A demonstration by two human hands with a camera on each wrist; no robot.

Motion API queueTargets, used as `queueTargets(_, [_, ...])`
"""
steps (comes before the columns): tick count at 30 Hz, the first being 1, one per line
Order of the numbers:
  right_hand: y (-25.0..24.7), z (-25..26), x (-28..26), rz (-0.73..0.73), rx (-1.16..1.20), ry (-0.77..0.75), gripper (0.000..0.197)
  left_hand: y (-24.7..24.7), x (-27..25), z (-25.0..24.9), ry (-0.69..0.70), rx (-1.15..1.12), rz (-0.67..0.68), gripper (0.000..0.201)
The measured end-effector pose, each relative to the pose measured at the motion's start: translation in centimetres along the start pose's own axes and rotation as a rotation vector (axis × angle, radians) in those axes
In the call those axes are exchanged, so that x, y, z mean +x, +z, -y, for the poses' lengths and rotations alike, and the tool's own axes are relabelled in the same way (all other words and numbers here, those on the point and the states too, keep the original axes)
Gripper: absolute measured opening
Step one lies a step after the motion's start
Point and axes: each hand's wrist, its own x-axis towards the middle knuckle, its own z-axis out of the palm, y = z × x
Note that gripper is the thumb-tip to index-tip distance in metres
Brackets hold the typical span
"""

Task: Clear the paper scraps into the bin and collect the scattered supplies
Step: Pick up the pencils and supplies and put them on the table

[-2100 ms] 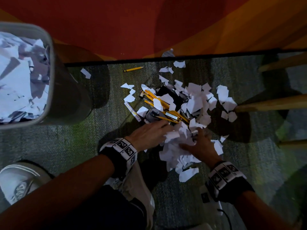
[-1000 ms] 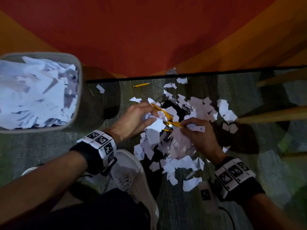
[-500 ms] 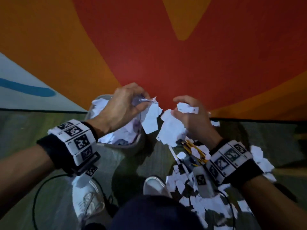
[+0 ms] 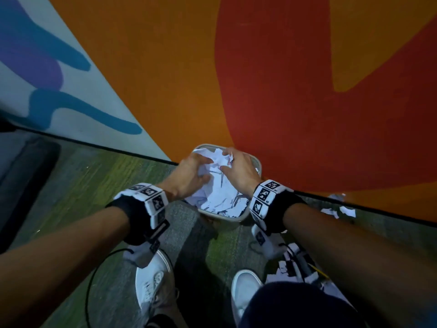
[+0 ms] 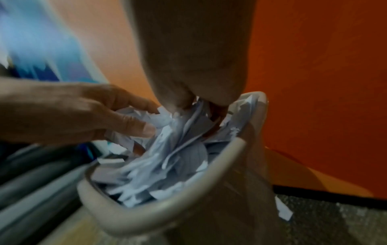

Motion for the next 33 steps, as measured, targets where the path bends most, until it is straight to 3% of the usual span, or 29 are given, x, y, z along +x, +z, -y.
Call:
queueTargets(3, [1.5, -0.7, 0.4, 0.202, -0.236, -0.065, 0.039, 1.8, 0.2, 0.5, -0.026, 0.107, 0.208, 0.047])
queueTargets(6, [1.8, -1.1, 0.9, 0.321, -0.370, -0.048, 0.043, 2.7, 0.2, 0.9, -0.051, 0.161, 0.319, 0.051])
queueTargets(9, [0.7, -0.7, 1.3, 0.356, -0.252, -0.028, 0.044, 1.8, 0.5, 1.0, -0.055, 0.110, 0.324, 0.059])
queueTargets(12, [-1.6, 0.4, 1.1, 0.377, -0.151, 0.004, 0.064, -0.4, 0.5, 0.5, -0.032, 0.066, 0.295, 0.063])
queueTargets(15, [-4.3, 1.7, 0.2, 0.417, -0.212, -0.068, 0.077, -2.4, 0.5, -0.1, -0.040, 0.005, 0.292, 0.062])
queueTargets(21, [-7.0, 2.1, -2.6, 0.414, -0.274, -0.148, 0.081, -3.6, 0.5, -0.9, -0.055, 0.113, 0.376, 0.071])
queueTargets(24, [-6.2, 0.7, -3.8, 0.530, -0.254, -0.153, 0.087, -2.9, 0.5, -0.7, -0.057, 0.100, 0.412, 0.069])
queueTargets(27, [-4.2, -0.4, -3.7, 0.640, -0.462, -0.160, 0.085, -1.4, 0.6, 0.0, -0.084, 0.077, 0.462, 0.068])
queueTargets(33, [-0.3, -1.7, 0.7, 0.702, -0.665, -0.109, 0.075, 1.9, 2.4, 1.8, -0.097, 0.148, 0.509, 0.073])
